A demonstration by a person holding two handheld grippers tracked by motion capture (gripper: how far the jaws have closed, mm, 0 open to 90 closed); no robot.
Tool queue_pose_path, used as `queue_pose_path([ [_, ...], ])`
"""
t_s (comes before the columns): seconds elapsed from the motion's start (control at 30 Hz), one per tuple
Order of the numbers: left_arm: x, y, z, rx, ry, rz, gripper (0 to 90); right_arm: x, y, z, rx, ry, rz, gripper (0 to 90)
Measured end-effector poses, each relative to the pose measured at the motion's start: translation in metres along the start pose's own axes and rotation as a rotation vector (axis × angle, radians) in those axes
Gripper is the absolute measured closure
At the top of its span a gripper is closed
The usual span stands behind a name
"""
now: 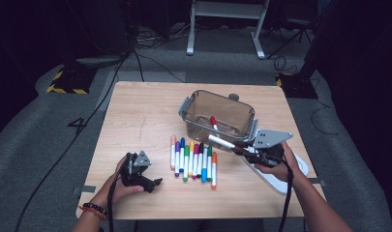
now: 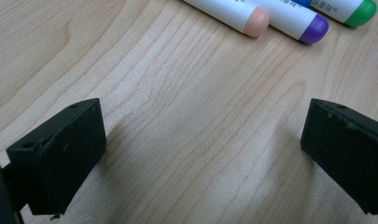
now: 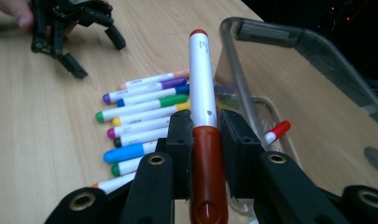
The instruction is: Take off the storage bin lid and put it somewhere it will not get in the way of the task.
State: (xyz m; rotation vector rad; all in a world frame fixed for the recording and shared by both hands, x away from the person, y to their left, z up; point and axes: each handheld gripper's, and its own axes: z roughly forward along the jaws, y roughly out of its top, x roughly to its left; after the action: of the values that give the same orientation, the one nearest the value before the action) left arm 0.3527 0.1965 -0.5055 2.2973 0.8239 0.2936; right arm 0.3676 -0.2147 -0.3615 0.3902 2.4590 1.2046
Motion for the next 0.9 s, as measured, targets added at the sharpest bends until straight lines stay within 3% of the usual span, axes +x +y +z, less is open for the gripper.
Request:
queue_pose_path([
  [0.37,0.000,0.000,0.000,0.001,-0.004,0.002,0.3,-0.043,0.025,0.024,0.018,-0.026,0.011,74.5],
  [0.7,0.001,0.000,0.000,0.000,-0.008,0.003,0.1,-0.082,0.025,0.063,0.101,-0.013,0.074,74.5],
  [0.9,0.001,0.000,0.000,0.000,-0.008,0.003,0.1,-0.093,0.025,0.082,0.159,0.002,0.079,74.5],
])
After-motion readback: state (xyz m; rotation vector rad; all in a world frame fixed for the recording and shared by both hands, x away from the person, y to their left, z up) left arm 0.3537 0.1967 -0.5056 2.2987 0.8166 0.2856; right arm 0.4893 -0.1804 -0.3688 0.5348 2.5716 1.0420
